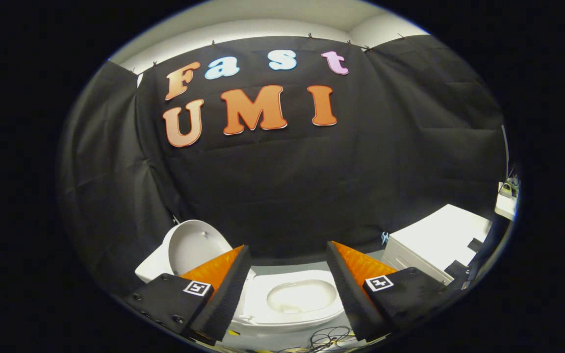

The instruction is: Open the toilet lid.

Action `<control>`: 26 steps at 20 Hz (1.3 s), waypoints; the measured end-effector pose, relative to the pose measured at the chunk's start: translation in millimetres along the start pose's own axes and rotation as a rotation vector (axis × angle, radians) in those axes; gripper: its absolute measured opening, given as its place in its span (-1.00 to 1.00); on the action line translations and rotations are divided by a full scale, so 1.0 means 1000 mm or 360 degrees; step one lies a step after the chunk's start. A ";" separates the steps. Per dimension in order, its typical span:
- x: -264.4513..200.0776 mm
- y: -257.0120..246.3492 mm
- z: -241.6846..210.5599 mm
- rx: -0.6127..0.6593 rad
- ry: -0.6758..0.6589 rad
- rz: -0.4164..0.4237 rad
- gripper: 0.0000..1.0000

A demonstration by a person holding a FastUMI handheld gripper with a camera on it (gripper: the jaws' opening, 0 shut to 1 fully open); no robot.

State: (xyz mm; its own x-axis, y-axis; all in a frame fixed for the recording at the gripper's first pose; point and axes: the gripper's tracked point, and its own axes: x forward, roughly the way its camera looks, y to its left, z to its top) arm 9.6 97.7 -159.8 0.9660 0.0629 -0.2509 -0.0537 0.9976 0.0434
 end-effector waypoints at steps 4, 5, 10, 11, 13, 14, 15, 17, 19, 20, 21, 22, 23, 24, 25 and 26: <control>-0.011 -0.022 0.020 0.0002 -0.0076 -0.0048 0.97; -0.012 -0.024 0.023 0.0003 -0.0088 -0.0055 0.97; -0.017 -0.023 0.026 -0.0012 -0.0112 -0.0057 0.97; -0.018 -0.021 0.026 -0.0012 -0.0115 -0.0052 0.97; -0.018 -0.018 0.027 -0.0012 -0.0122 -0.0049 0.97; -0.017 -0.017 0.028 -0.0013 -0.0126 -0.0048 0.97; -0.017 -0.017 0.029 -0.0011 -0.0130 -0.0049 0.97; -0.018 -0.016 0.030 -0.0008 -0.0137 -0.0050 0.97; -0.019 -0.017 0.031 -0.0008 -0.0144 -0.0055 0.97; -0.019 -0.017 0.031 -0.0008 -0.0147 -0.0058 0.97; -0.019 -0.017 0.031 -0.0006 -0.0148 -0.0059 0.97; -0.019 -0.017 0.029 -0.0005 -0.0144 -0.0060 0.97; -0.019 -0.017 0.029 -0.0003 -0.0144 -0.0060 0.97; -0.019 -0.017 0.030 -0.0001 -0.0144 -0.0060 0.97; -0.020 -0.017 0.029 -0.0001 -0.0145 -0.0061 0.97; -0.020 -0.018 0.029 -0.0001 -0.0148 -0.0062 0.97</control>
State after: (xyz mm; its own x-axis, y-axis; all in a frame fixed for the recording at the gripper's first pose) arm -1.7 78.1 -126.9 0.9866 0.0214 -0.1618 -0.0161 0.9993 0.0345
